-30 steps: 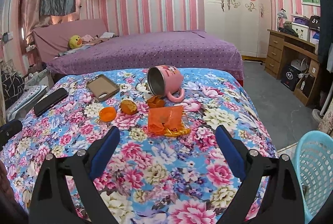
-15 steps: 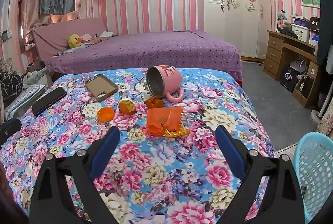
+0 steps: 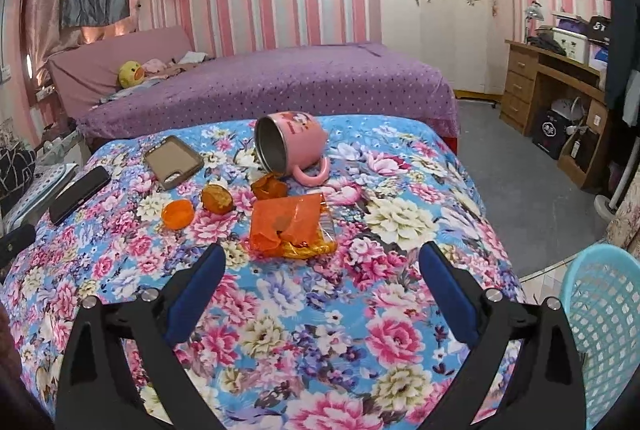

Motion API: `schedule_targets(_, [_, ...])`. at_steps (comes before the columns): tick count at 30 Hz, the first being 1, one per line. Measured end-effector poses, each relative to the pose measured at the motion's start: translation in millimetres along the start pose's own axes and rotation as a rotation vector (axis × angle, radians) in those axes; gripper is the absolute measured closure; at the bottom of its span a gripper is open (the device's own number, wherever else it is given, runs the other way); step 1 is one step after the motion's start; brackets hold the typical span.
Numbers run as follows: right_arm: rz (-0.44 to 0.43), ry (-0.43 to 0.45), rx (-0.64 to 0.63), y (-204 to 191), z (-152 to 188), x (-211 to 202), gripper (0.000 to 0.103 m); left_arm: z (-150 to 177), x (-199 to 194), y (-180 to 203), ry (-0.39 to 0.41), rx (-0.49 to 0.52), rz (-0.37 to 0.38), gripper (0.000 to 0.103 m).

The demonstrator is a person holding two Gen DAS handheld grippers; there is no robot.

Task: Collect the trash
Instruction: 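Grasp the orange snack wrapper with the right tool while the left tool grasps the orange cap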

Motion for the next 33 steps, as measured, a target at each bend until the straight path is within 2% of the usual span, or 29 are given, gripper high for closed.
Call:
schedule_targets(3, [0.015,-0.038,-0.021,-2.0,-3.5,17.1,0.007,-4.7,13.5,6.2,-0.023,0.005,0.019,0.021])
schedule_targets(6, [-0.017,-0.108,-0.013,-9.7,-6.3,41.7,0.007,-8.7,26.9,14.8,-0.045,0.029,0.025,0.021])
schedule_targets(10, [0.005,-0.190,-0.100,-30.7,-5.0,75.1,0.007,-11.8,46.3,22.9,-0.087,0.046,0.040,0.020])
schedule_targets(12, [0.052,-0.228,-0.129,-33.9,-5.8,93.8,0.007,-12.4,56.0,26.8,-0.109,0.052,0.052,0.020])
schedule_targets(17, [0.048,-0.302,-0.117,-33.1,-3.0,120.5,0.011,-16.7,77.3,41.7,-0.146,0.070,0.087,0.019])
schedule_targets(18, [0.028,-0.299,-0.116,-34.3,-4.7,120.0,0.021,-19.2,82.6,46.9,-0.151,0.078,0.094,0.019])
schedule_targets(19, [0.011,-0.293,-0.114,-34.7,-6.4,117.5,0.040,-20.6,85.0,50.2,-0.152,0.082,0.097,0.019])
schedule_targets(20, [0.003,-0.289,-0.111,-34.5,-7.6,114.8,0.048,-22.3,87.4,53.6,-0.152,0.086,0.101,0.019])
schedule_targets(21, [-0.012,-0.284,-0.111,-34.5,-9.1,111.2,0.061,-25.1,91.1,59.2,-0.150,0.090,0.108,0.019])
schedule_targets(22, [-0.035,-0.282,-0.109,-34.1,-10.8,107.7,0.069,-26.3,93.4,61.9,-0.150,0.090,0.113,0.019])
schedule_targets(24, [-0.061,-0.273,-0.096,-31.1,-13.5,101.1,0.074,-29.2,99.8,69.3,-0.153,0.094,0.122,0.019])
schedule_targets(27, [-0.106,-0.230,-0.080,-25.0,-19.9,83.7,0.075,-31.8,109.4,81.4,-0.158,0.111,0.129,0.019])
schedule_targets(33, [-0.132,-0.170,-0.037,-1.9,-31.0,57.9,0.075,-39.2,134.2,94.5,-0.199,0.130,0.120,0.019])
Point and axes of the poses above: each gripper's, at about its wrist camera, not at the fingertips, and x roughly the way its jaws point, y to its right, z to its underside, the point moved 3 cm from there along x, roughly the way its jaws point, and after that the axes turned 9 degrees about x, right-handed, at the moved point
